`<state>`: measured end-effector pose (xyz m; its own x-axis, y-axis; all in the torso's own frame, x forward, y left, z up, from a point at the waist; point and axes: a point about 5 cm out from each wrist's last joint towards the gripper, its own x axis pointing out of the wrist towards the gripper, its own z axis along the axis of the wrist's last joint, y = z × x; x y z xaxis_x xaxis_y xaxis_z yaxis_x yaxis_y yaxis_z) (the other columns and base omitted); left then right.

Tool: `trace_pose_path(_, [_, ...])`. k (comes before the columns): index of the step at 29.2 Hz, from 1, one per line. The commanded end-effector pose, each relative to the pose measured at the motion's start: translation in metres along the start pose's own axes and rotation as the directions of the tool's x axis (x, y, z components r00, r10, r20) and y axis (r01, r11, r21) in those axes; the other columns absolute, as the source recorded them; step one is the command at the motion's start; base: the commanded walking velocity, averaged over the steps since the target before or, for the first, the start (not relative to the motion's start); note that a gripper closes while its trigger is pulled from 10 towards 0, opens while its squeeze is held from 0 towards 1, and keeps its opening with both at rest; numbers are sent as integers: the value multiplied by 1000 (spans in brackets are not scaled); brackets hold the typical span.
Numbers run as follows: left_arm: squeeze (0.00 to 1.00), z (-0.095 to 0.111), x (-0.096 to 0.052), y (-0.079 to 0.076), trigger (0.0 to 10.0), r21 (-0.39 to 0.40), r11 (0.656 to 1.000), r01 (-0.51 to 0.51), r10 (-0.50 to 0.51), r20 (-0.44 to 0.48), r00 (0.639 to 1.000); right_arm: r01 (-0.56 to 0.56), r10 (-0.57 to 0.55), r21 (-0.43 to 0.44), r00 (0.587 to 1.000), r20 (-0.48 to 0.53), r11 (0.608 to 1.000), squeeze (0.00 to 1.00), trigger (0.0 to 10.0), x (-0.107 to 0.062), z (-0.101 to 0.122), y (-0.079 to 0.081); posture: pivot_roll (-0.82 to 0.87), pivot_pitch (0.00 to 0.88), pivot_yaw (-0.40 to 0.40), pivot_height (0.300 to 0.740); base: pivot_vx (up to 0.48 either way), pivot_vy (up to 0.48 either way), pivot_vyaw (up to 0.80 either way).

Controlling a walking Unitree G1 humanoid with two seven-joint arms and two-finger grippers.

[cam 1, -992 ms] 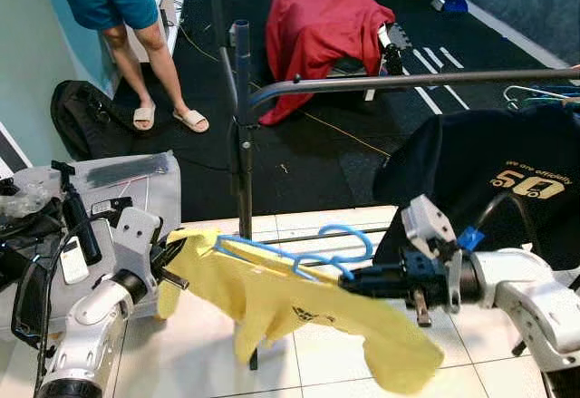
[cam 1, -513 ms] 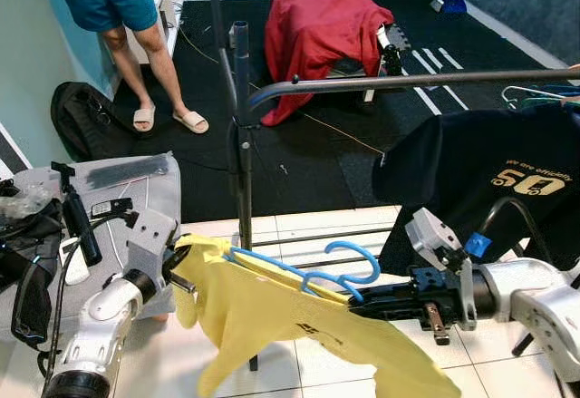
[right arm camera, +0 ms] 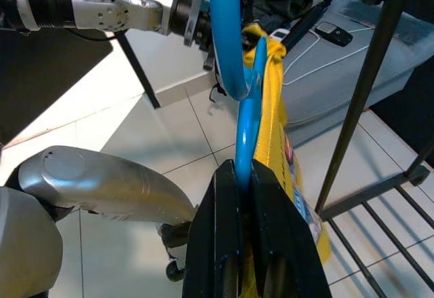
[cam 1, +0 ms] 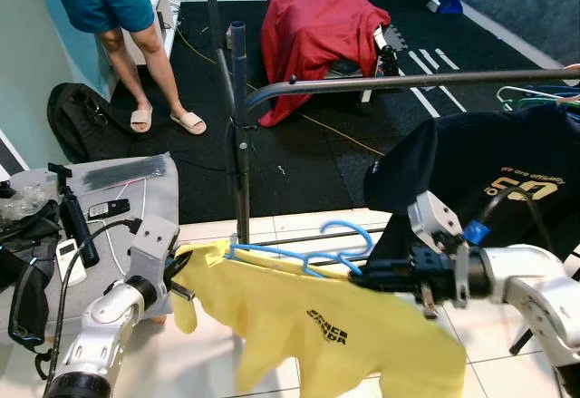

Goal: Hang hanger

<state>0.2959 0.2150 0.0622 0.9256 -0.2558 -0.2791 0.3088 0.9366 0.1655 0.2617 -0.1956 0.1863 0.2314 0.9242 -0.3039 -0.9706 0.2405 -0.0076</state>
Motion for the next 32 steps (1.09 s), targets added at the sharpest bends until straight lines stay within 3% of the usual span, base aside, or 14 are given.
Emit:
trace_pose_path(1, [0, -37, -16, 22, 0, -9, 986, -168, 163, -196, 967, 27, -25, -37, 998, 50, 999, 0, 10000, -21, 17, -2, -98, 98, -5, 740, 0, 0, 0])
trace_pose_path(9, [0, -41, -15, 19, 0, -12, 986, -166, 159, -230, 960, 36, -32, -40, 996, 86, 999, 0, 10000, -27, 24, -3, -102, 100, -2, 740, 0, 0, 0])
trace_pose_path(13, [0, -41, -10, 4, 0, -35, 994, -103, 92, -230, 969, 26, -20, -31, 985, 174, 999, 0, 10000, -23, 35, -2, -100, 100, -1, 740, 0, 0, 0])
trace_pose_path(15, [0, -34, -6, 3, 0, -38, 989, -140, 131, -184, 974, -30, 32, -9, 971, 235, 999, 0, 10000, -21, 44, 2, -103, 90, -1, 740, 0, 0, 0])
trace_pose_path(19, [0, -29, -5, 7, 0, -36, 984, -176, 169, -154, 974, -55, 53, 0, 972, 230, 998, 0, 10000, -21, 44, 4, -105, 89, -3, 740, 0, 0, 0])
trace_pose_path(20, [0, -11, -1, 20, 0, -55, 968, -244, 241, -59, 969, -72, 71, 5, 992, 108, 997, 0, 10000, -16, 25, 8, -107, 81, -10, 740, 0, 0, 0])
trace_pose_path(21, [0, -11, -1, 20, 0, -55, 968, -244, 241, -59, 969, -72, 71, 5, 992, 108, 997, 0, 10000, -16, 25, 8, -107, 81, -10, 740, 0, 0, 0])
trace_pose_path(22, [0, 9, 1, 35, 0, -75, 950, -304, 306, 27, 952, -94, 93, 16, 996, 7, 995, 0, 10000, -10, 5, 14, -100, 78, -12, 740, 0, 0, 0])
trace_pose_path(23, [0, 9, 1, 35, 0, -75, 950, -304, 306, 27, 952, -94, 93, 16, 996, 7, 995, 0, 10000, -10, 5, 14, -100, 78, -12, 740, 0, 0, 0])
trace_pose_path(24, [0, 24, 2, 50, 0, -81, 930, -357, 363, 77, 928, -110, 111, 34, 993, -33, 993, 0, 10000, -2, -10, 19, -92, 73, -10, 740, 0, 0, 0])
trace_pose_path(25, [0, 24, 2, 50, 0, -81, 930, -357, 363, 77, 928, -110, 111, 34, 993, -33, 993, 0, 10000, -2, -10, 19, -92, 73, -10, 740, 0, 0, 0])
trace_pose_path(26, [0, 33, 0, 62, 0, -73, 915, -396, 401, 95, 911, -121, 123, 55, 992, -31, 991, 0, 10000, 4, -19, 24, -90, 70, -10, 740, 0, 0, 0])
trace_pose_path(28, [0, 33, -2, 71, 0, -49, 905, -422, 425, 86, 901, -133, 136, 76, 990, -32, 988, 0, 10000, 7, -23, 29, -91, 71, -10, 740, 0, 0, 0])
trace_pose_path(32, [0, 34, -5, 78, 0, -37, 894, -447, 448, 82, 890, -144, 150, 84, 986, -73, 986, 0, 10000, 8, -32, 34, -96, 70, -10, 740, 0, 0, 0])
